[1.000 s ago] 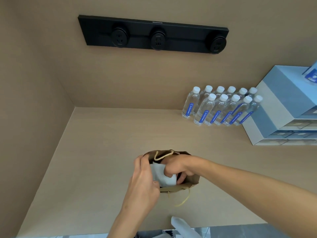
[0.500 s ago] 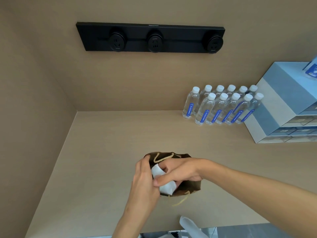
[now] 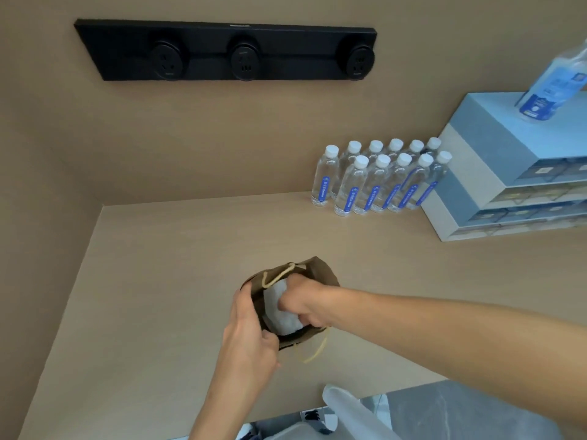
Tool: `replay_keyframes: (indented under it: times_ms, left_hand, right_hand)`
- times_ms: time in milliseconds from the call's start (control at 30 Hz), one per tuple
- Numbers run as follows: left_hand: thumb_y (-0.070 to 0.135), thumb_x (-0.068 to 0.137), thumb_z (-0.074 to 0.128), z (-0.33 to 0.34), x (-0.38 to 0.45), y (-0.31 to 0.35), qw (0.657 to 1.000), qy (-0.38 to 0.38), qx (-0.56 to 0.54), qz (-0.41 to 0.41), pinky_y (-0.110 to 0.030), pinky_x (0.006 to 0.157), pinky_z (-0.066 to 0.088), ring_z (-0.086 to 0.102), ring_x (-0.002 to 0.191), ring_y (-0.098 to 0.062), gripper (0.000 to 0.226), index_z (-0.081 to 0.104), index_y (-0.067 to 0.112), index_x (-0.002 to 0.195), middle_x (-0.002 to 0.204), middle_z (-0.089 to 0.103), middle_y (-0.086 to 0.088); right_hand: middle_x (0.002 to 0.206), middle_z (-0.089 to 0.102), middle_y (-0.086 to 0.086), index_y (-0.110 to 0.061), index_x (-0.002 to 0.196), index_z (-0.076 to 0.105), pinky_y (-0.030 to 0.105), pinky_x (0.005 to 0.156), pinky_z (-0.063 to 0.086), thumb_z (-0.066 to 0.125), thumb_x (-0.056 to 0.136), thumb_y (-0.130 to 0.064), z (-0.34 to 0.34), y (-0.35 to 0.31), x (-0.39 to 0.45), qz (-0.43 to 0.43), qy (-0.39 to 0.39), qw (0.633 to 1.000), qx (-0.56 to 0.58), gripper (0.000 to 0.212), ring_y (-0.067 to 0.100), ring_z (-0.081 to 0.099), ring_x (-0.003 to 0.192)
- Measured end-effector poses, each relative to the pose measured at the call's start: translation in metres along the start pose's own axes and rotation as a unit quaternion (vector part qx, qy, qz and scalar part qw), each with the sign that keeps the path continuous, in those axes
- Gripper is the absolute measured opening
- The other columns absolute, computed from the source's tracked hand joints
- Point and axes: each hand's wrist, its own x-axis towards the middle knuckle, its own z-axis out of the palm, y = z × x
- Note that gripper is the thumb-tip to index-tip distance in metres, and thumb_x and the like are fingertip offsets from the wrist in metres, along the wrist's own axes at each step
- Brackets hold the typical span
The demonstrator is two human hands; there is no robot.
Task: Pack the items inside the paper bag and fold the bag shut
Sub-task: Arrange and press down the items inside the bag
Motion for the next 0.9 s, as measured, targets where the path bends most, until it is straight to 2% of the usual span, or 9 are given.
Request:
replay_keyframes:
  times_ms: [133,200,267,400,533,667,767,833,900]
  left_hand:
    - [-0.007,0.079,0.043,0.002,-0.003,-0.002,1.0,0.001,0.018,0.0,-0.004,0.036,0.042,0.068,0.077,-0.032,0.084,0.021,0.044,0.141,0.114,0.047,-0.004]
    - [-0.007,0.08,0.043,0.001,-0.005,-0.002,1.0,0.0,0.024,-0.005,-0.003,0.037,0.042,0.068,0.078,-0.033,0.083,0.021,0.044,0.141,0.116,0.047,-0.004]
    - [-0.007,0.081,0.044,0.0,-0.007,-0.002,1.0,-0.006,0.027,-0.006,-0.002,0.038,0.042,0.068,0.079,-0.033,0.083,0.021,0.045,0.141,0.121,0.049,-0.006]
    - [-0.006,0.083,0.044,-0.003,-0.007,-0.002,0.999,-0.007,0.031,-0.016,-0.001,0.039,0.042,0.068,0.082,-0.034,0.08,0.021,0.038,0.146,0.128,0.051,-0.011]
    - [-0.008,0.082,0.044,-0.01,-0.005,0.001,1.0,-0.004,0.025,-0.015,-0.003,0.041,0.044,0.072,0.065,-0.027,0.078,0.029,0.035,0.144,0.119,0.06,-0.013]
    - [-0.009,0.081,0.043,-0.014,-0.006,0.008,0.999,-0.012,0.026,-0.021,-0.007,0.043,0.045,0.071,0.046,-0.022,0.078,0.029,0.038,0.143,0.114,0.06,-0.013]
    - [-0.006,0.084,0.042,-0.015,-0.005,0.01,0.999,-0.014,0.026,-0.032,-0.013,0.046,0.042,0.071,0.044,-0.017,0.078,0.024,0.038,0.145,0.119,0.058,-0.011]
    - [-0.005,0.086,0.042,-0.016,-0.005,0.011,0.999,-0.013,0.03,-0.043,-0.012,0.043,0.04,0.071,0.045,-0.014,0.078,0.019,0.039,0.146,0.117,0.06,-0.013]
    - [-0.005,0.086,0.042,-0.015,-0.005,0.011,0.998,-0.012,0.033,-0.048,-0.012,0.042,0.041,0.071,0.045,-0.013,0.078,0.018,0.037,0.146,0.114,0.061,-0.015]
  right_hand:
    - [0.134,0.053,0.015,-0.006,0.131,0.045,0.035,0.093,0.046,0.046,0.095,-0.006,0.011,-0.002,0.018,0.032,-0.033,0.999,0.014,0.036,0.032,0.051,0.123]
    - [0.134,0.055,0.016,-0.004,0.129,0.048,0.034,0.099,0.045,0.047,0.095,-0.007,0.019,-0.004,0.026,0.053,-0.068,0.996,-0.014,0.034,0.031,0.052,0.124]
    - [0.136,0.054,0.018,-0.003,0.13,0.048,0.038,0.105,0.044,0.047,0.095,-0.008,0.026,-0.007,0.033,0.065,-0.096,0.993,-0.026,0.036,0.032,0.051,0.125]
    - [0.136,0.053,0.021,0.001,0.131,0.05,0.04,0.103,0.046,0.048,0.093,0.001,0.037,-0.012,0.04,0.073,-0.129,0.988,-0.041,0.038,0.034,0.051,0.125]
    - [0.129,0.055,0.022,0.005,0.124,0.053,0.041,0.099,0.048,0.045,0.086,0.009,0.037,-0.012,0.044,0.079,-0.139,0.982,-0.099,0.039,0.037,0.053,0.122]
    - [0.123,0.061,0.023,0.005,0.119,0.058,0.042,0.093,0.053,0.042,0.086,0.009,0.041,-0.012,0.041,0.035,-0.13,0.977,-0.168,0.037,0.036,0.061,0.109]
    - [0.108,0.066,0.021,0.002,0.11,0.061,0.038,0.072,0.056,0.049,0.09,-0.002,0.04,-0.016,0.039,-0.01,-0.122,0.959,-0.254,0.024,0.03,0.063,0.086]
    - [0.104,0.065,0.018,-0.001,0.109,0.06,0.034,0.056,0.053,0.052,0.091,-0.007,0.035,-0.018,0.036,-0.053,-0.089,0.933,-0.345,0.02,0.029,0.063,0.077]
    - [0.112,0.065,0.015,-0.004,0.112,0.062,0.035,0.062,0.052,0.056,0.09,-0.009,0.029,-0.017,0.038,-0.127,-0.029,0.883,-0.452,0.023,0.03,0.065,0.085]
